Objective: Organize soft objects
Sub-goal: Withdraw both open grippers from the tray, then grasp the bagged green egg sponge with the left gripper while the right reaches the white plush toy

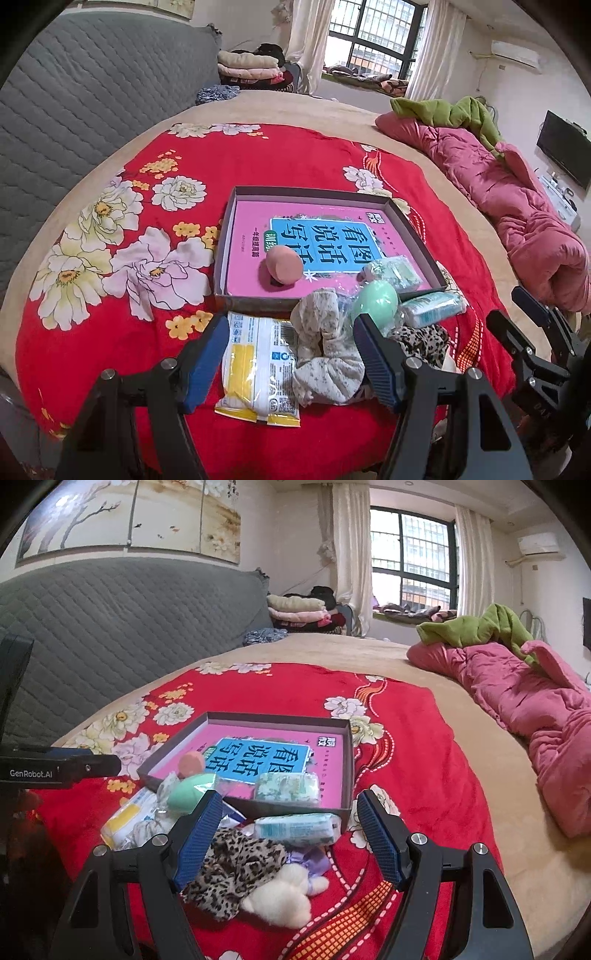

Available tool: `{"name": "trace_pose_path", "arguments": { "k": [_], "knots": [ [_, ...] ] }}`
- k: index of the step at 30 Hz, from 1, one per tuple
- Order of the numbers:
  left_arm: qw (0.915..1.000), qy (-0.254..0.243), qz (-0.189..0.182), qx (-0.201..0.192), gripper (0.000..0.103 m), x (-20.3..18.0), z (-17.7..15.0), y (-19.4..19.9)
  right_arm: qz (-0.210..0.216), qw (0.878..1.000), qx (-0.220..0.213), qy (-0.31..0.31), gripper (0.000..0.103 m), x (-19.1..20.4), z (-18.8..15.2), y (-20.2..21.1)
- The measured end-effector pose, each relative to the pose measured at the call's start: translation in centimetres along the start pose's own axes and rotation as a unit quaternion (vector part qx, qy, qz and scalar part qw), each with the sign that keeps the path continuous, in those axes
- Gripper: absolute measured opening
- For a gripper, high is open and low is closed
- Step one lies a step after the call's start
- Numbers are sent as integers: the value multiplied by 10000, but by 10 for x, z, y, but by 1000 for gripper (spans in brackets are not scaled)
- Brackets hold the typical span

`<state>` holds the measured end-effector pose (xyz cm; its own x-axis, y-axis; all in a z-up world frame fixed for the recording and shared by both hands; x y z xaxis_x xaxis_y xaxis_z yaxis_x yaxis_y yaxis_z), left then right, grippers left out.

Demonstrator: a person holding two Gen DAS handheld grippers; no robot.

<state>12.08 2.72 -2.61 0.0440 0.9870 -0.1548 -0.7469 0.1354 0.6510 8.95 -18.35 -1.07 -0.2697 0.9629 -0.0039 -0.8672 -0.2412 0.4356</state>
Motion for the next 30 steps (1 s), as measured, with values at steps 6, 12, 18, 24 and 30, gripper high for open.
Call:
{"name": "trace_pose_path", "arguments": {
  "k": [6,12,18,24,30],
  "knots": [
    [9999,-57,-73,75,69,-7,-7,0,54,10000,58,21,76,5,-5,6],
    [9997,-152,-163,143,69,-16,-15,2,112,9998,140,-13,76,8,-10,8],
    [9992,-198,-217,265,69,-21,-24,0,173,9996,207,48,76,13,-13,9],
    [9989,-248,-237,330,69,-24,-31,-2,219,9994,252,38,76,16,-17,9],
    [9984,-322,-341,311,69,-32,-32,-3,225,9992,320,6,76,14,-21,6]
  ]
}}
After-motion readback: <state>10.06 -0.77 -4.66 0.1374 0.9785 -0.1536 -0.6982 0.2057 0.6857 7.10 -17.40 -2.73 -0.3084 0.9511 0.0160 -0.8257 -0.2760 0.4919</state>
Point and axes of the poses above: each gripper's, at about its wrist camera, not at the fingertips, and y roughly against the way its jaws point, x to its left, z to its top, the point moved 8 cm from there along -y, roughly the way its jaws point, and after that the axes turned 8 degrees about -x, right-handed, at the moved point
